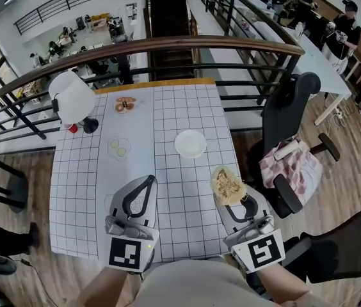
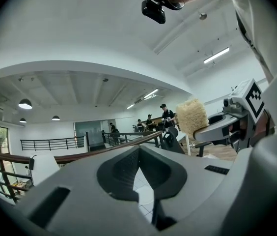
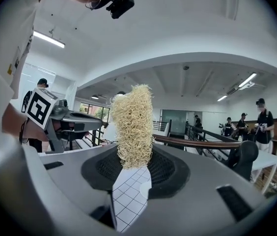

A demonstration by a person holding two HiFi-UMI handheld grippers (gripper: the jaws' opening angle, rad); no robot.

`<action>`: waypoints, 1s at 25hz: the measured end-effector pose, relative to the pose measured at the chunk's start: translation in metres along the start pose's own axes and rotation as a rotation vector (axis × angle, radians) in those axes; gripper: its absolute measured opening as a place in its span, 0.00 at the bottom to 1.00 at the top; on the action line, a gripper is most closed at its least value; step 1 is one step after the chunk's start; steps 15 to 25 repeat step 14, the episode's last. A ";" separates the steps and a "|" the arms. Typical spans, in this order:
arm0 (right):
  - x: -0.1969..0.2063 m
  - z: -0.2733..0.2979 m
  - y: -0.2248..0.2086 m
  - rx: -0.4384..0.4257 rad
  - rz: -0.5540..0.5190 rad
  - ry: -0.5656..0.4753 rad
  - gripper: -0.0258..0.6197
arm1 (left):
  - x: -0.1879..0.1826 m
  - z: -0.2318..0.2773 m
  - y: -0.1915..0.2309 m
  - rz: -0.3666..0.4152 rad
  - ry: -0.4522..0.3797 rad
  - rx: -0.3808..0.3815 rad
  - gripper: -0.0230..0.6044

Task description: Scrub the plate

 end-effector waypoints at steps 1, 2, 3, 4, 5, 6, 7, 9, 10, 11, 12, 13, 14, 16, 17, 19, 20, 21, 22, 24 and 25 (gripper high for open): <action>-0.001 0.000 0.001 -0.001 0.005 -0.003 0.24 | -0.002 0.000 -0.001 -0.007 -0.001 0.011 0.06; -0.001 0.001 0.002 -0.001 0.008 -0.004 0.24 | -0.003 0.001 -0.002 -0.012 -0.003 0.019 0.06; -0.002 0.001 0.002 0.002 0.007 -0.004 0.24 | -0.004 0.002 -0.003 -0.013 -0.003 0.023 0.06; -0.002 0.002 0.003 0.006 0.004 -0.007 0.24 | -0.004 0.002 -0.003 -0.014 -0.004 0.025 0.06; -0.003 0.002 0.003 0.011 0.000 -0.018 0.24 | -0.004 0.003 -0.003 -0.017 -0.004 0.025 0.06; -0.004 0.002 0.003 0.016 -0.002 -0.031 0.24 | -0.004 0.004 -0.003 -0.019 -0.005 0.025 0.06; -0.004 0.002 0.002 0.022 -0.002 -0.041 0.24 | -0.003 0.004 -0.003 -0.020 -0.005 0.025 0.06; -0.005 0.001 0.003 0.028 0.000 -0.038 0.24 | -0.003 0.003 -0.004 -0.025 -0.003 0.029 0.06; -0.005 0.001 0.004 0.028 -0.002 -0.027 0.24 | -0.003 0.003 -0.004 -0.032 -0.002 0.032 0.06; -0.006 0.000 0.005 0.027 -0.003 -0.019 0.24 | -0.003 0.002 -0.005 -0.042 -0.002 0.037 0.06; -0.007 0.000 0.006 0.027 -0.005 -0.017 0.24 | -0.003 0.001 -0.006 -0.053 -0.004 0.043 0.06; -0.008 -0.001 0.006 0.027 -0.006 -0.021 0.24 | -0.003 0.001 -0.007 -0.064 -0.006 0.049 0.06; -0.010 -0.001 0.007 0.028 -0.007 -0.027 0.24 | -0.003 0.000 -0.008 -0.074 -0.008 0.056 0.06; -0.010 -0.001 0.007 0.028 -0.007 -0.027 0.24 | -0.003 0.000 -0.008 -0.074 -0.008 0.056 0.06; -0.010 -0.001 0.007 0.028 -0.007 -0.027 0.24 | -0.003 0.000 -0.008 -0.074 -0.008 0.056 0.06; -0.010 -0.001 0.007 0.028 -0.007 -0.027 0.24 | -0.003 0.000 -0.008 -0.074 -0.008 0.056 0.06; -0.010 -0.001 0.007 0.028 -0.007 -0.027 0.24 | -0.003 0.000 -0.008 -0.074 -0.008 0.056 0.06; -0.010 -0.001 0.007 0.028 -0.007 -0.027 0.24 | -0.003 0.000 -0.008 -0.074 -0.008 0.056 0.06; -0.010 -0.001 0.007 0.028 -0.007 -0.027 0.24 | -0.003 0.000 -0.008 -0.074 -0.008 0.056 0.06; -0.010 -0.001 0.007 0.028 -0.007 -0.027 0.24 | -0.003 0.000 -0.008 -0.074 -0.008 0.056 0.06; -0.010 -0.001 0.007 0.028 -0.007 -0.027 0.24 | -0.003 0.000 -0.008 -0.074 -0.008 0.056 0.06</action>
Point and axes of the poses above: the fingertips, and each gripper's own axes: z forward along the fingers, y to its left, x out of its underside, the point moved 2 cm from there along -z, backward along the fingers, and after that the axes turned 5 degrees about z, right-handed, at the moved point
